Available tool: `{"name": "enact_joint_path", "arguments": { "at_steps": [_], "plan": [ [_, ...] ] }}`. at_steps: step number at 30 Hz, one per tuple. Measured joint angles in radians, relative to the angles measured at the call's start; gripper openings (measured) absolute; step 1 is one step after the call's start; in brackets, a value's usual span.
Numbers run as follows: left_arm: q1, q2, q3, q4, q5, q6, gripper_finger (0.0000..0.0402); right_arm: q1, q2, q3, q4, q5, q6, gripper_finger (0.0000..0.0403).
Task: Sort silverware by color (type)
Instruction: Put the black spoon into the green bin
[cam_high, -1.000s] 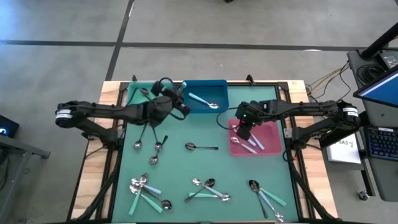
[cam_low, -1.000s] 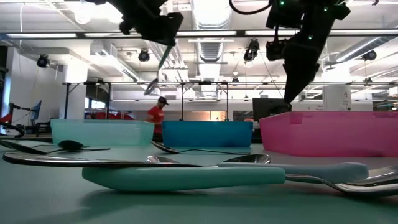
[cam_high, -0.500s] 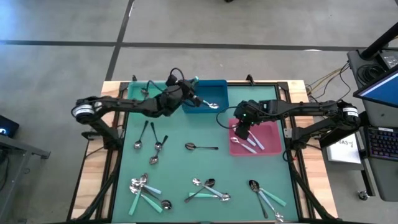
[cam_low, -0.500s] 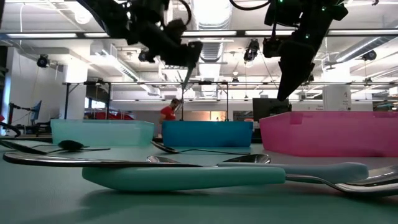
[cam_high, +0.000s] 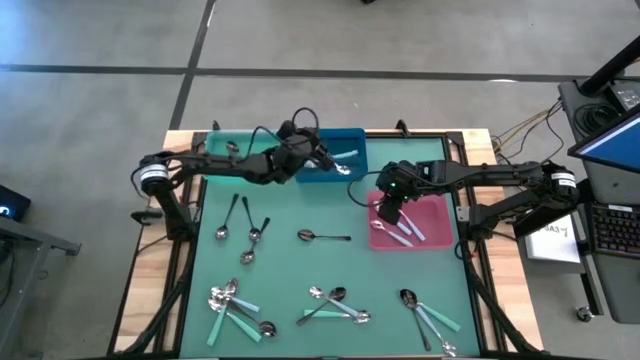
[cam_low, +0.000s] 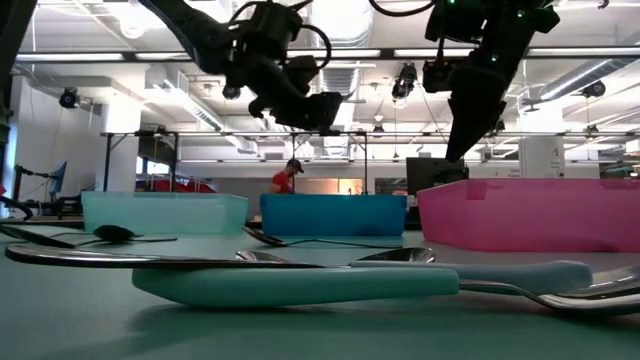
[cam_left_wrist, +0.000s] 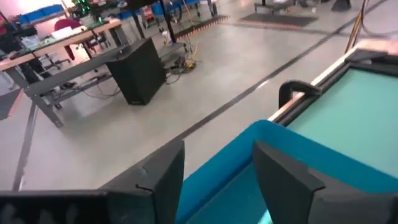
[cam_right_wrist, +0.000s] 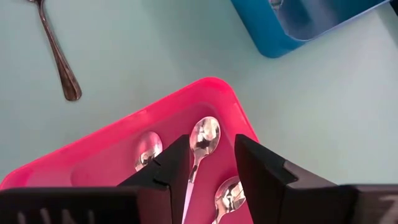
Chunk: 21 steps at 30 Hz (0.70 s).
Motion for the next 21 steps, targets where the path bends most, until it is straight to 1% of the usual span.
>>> {"name": "enact_joint_path", "arguments": {
  "at_steps": [3,5,7,9,11,14,17,21],
  "plan": [
    [-0.008,-0.026,0.053,-0.235,0.002,-0.048,0.0172,0.000,0.000,0.000,-0.001,0.000,0.000,0.0120],
    [-0.024,-0.058,0.075,-0.435,0.028,-0.070,0.0167,0.000,0.000,0.000,-0.004,-0.002,0.000,0.0118],
    [-0.053,-0.089,0.075,-0.589,0.054,-0.128,0.0162,0.000,0.000,0.000,-0.008,-0.003,-0.001,0.0115],
    [-0.094,-0.131,0.038,-0.682,0.058,-0.194,0.0157,0.000,0.000,0.000,-0.007,-0.002,-0.009,0.0114],
    [-0.145,-0.187,-0.016,-0.715,0.054,-0.276,0.0153,0.000,0.000,0.000,-0.007,-0.003,-0.021,0.0114],
    [-0.219,-0.280,-0.104,-0.790,0.051,-0.463,0.0150,0.000,0.000,0.000,-0.001,-0.002,-0.041,0.0116],
    [-0.286,-0.359,-0.183,-0.921,0.057,-0.716,0.0150,0.000,0.000,0.000,0.003,-0.002,-0.045,0.0116],
    [-0.351,-0.427,-0.274,-1.078,0.133,-1.027,0.0150,0.000,0.000,0.000,0.009,-0.002,-0.048,0.0113]
  ]
}}
